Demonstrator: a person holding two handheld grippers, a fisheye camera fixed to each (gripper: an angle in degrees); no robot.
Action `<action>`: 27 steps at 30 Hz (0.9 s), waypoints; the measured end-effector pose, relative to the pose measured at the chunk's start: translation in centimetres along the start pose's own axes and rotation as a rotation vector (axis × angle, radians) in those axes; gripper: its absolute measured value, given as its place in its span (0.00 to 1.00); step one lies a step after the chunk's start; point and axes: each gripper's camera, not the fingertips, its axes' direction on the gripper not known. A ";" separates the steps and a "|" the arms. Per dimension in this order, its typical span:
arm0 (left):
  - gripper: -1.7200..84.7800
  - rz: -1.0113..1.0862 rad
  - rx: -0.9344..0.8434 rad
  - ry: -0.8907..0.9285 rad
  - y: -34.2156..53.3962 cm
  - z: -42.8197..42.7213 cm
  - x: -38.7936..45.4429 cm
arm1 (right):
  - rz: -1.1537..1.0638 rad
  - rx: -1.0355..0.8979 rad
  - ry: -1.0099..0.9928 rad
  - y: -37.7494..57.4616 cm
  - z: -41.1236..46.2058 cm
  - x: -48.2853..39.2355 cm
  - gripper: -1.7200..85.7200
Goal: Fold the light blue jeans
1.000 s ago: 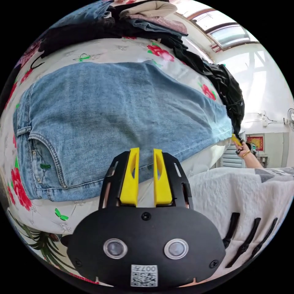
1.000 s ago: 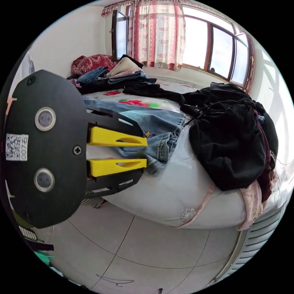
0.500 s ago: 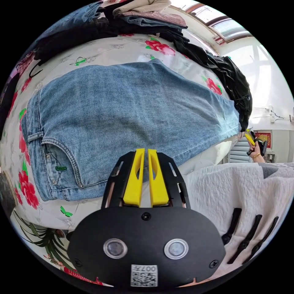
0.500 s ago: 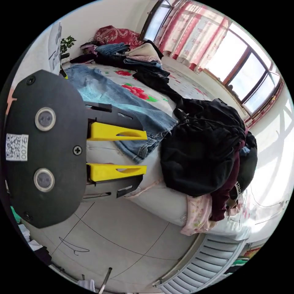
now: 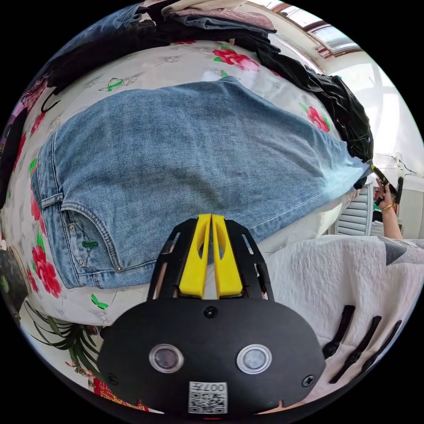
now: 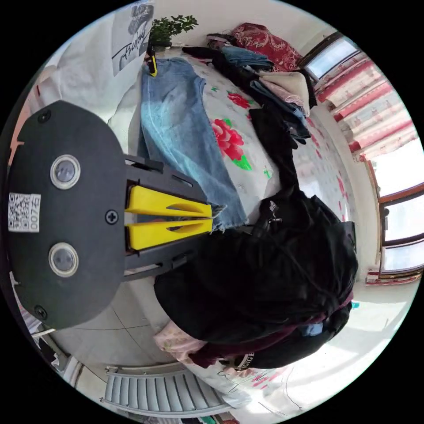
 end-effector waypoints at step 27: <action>0.02 0.116 -0.015 -0.075 1.4 -2.8 -0.6 | 0.868 0.190 -0.460 21.8 7.1 9.5 0.13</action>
